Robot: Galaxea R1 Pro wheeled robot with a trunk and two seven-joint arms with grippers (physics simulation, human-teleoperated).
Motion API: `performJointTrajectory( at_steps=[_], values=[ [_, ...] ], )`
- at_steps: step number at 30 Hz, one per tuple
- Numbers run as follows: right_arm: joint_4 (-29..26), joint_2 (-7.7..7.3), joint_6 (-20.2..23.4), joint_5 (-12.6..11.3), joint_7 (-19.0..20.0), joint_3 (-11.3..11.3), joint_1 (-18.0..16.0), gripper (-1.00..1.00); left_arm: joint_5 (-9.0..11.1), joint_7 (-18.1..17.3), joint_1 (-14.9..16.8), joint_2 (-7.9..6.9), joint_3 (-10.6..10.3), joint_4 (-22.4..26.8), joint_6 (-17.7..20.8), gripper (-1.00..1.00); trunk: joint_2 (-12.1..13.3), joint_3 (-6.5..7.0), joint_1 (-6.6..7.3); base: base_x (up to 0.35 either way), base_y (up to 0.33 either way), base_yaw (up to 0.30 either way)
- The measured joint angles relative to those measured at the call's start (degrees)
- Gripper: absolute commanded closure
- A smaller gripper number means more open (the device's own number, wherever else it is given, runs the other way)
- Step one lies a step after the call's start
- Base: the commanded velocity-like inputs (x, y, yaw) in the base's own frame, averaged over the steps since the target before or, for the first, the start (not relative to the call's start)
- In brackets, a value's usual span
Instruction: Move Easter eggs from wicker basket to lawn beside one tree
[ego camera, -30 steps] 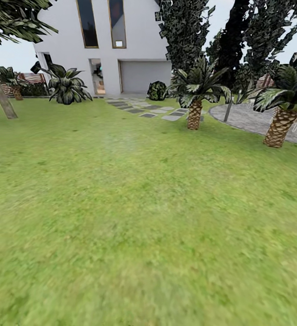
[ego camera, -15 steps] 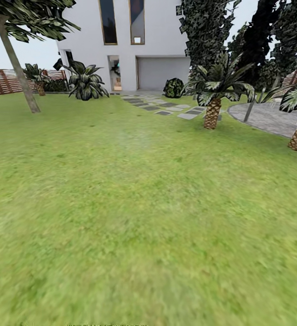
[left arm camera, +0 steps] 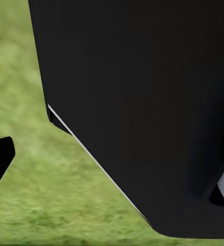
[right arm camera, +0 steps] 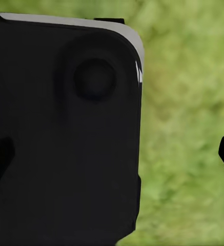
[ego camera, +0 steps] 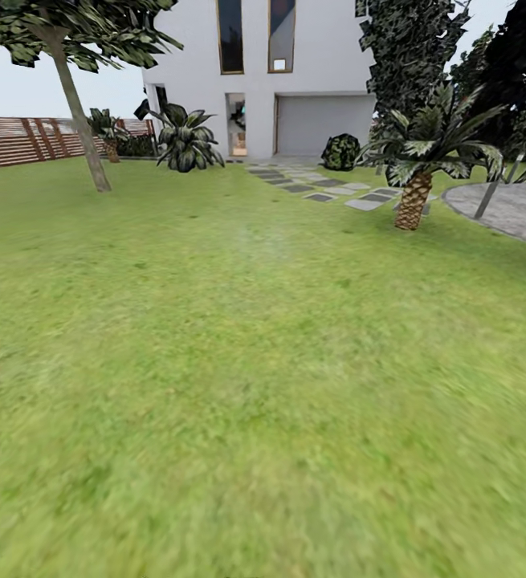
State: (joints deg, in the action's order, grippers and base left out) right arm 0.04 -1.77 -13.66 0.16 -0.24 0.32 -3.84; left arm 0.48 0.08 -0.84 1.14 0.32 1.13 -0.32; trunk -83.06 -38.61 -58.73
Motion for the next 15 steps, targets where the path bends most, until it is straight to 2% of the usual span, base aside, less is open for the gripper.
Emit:
performJointTrajectory(
  at_steps=[7,15],
  values=[
    [0.0,-0.29,0.0,0.0,0.2,0.0,0.0,-1.0,0.0,0.0,0.0,0.0,0.0,0.0,0.0,-1.0,0.0,-0.07,0.0,0.0,0.0,0.053],
    [0.0,-0.05,0.0,0.0,0.1,0.0,0.0,-1.0,0.0,0.0,0.0,0.0,0.0,0.0,0.0,-1.0,0.0,-0.07,0.0,0.0,0.0,0.252]
  ],
)
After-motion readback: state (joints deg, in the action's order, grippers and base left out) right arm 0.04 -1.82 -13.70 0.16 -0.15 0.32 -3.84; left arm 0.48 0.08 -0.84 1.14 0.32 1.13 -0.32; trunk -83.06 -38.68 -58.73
